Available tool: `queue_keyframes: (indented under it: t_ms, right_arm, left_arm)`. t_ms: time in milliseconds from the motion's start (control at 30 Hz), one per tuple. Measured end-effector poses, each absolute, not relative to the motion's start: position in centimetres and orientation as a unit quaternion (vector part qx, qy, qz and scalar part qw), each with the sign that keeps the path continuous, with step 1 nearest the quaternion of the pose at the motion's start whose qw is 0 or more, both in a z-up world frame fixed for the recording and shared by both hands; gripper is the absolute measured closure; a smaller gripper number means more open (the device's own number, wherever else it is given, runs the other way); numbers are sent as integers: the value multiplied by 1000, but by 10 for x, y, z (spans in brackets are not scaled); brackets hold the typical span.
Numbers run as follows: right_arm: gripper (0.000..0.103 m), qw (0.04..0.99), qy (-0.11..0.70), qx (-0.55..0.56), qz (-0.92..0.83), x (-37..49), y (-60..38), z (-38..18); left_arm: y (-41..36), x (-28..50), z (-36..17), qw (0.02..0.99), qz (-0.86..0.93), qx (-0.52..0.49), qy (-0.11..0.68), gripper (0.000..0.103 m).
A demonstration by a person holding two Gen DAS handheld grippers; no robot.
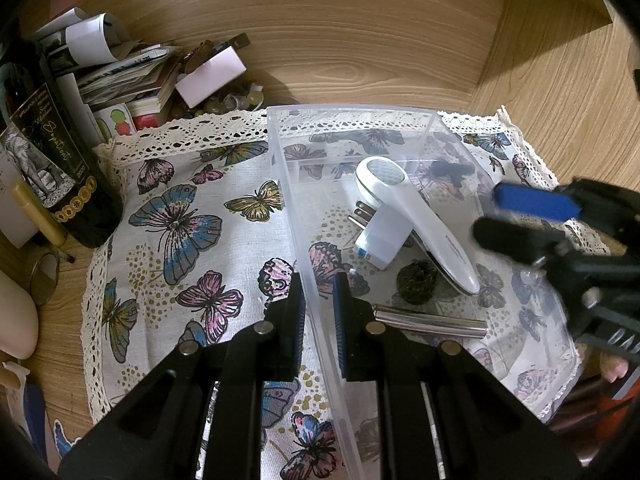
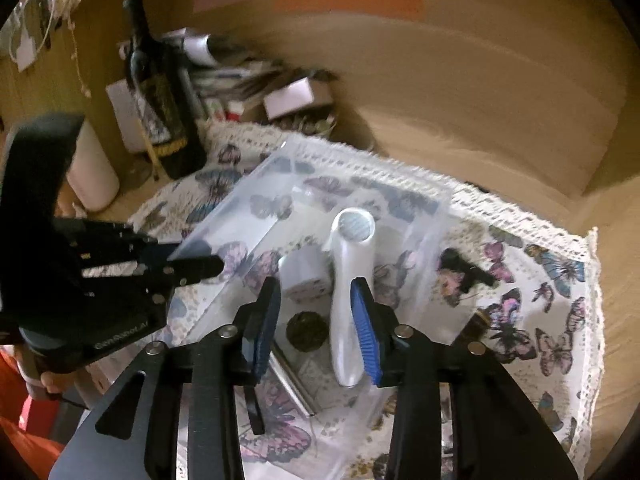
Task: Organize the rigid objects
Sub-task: 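Grasp the silver key ring with the right tool and lift it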
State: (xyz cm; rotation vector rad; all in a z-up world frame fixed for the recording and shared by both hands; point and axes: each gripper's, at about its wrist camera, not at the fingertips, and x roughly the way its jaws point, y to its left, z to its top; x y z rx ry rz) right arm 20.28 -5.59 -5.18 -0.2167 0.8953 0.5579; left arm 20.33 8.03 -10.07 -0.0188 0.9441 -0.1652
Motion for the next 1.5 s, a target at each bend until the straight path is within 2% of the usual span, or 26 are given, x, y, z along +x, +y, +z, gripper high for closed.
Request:
queue_keyframes:
  t_ms: [267,400,933,1100,1167,1200,1267,1500]
  right_arm:
    - [65,890,396,-75,214,198,-98,-26]
    - [60,899,393,-74,176,195,-124,-26]
    - [59,857,499,-51,118,181,-176,-112]
    - [59,861,490,-68,117,173,-173,-120]
    - [64,863,487,-65,118,173,-175,-120]
    - [73,858,495,-65,117,173,-175,-120]
    - [81,859,494,-66,114,172,-176,-119]
    - [81,863,490,-56,110,172,-176,-118]
  left_arm:
    - [80,203,-101,887,-79,-9,454,90]
    - [80,203,-101,887,-79,-9,454,90]
    - [79,205,-100,888,-79,-5,454,90]
    - [79,205,-100,888,-78,-6,453,90]
    - [79,205,-100,888,-79,-5,453,90]
    - [79,205,-100,888,-79,-5,453,90]
    - [79,204,-100,888,-79,-5,453,90]
    - [79,204,-100,888,-78,-5,453,90]
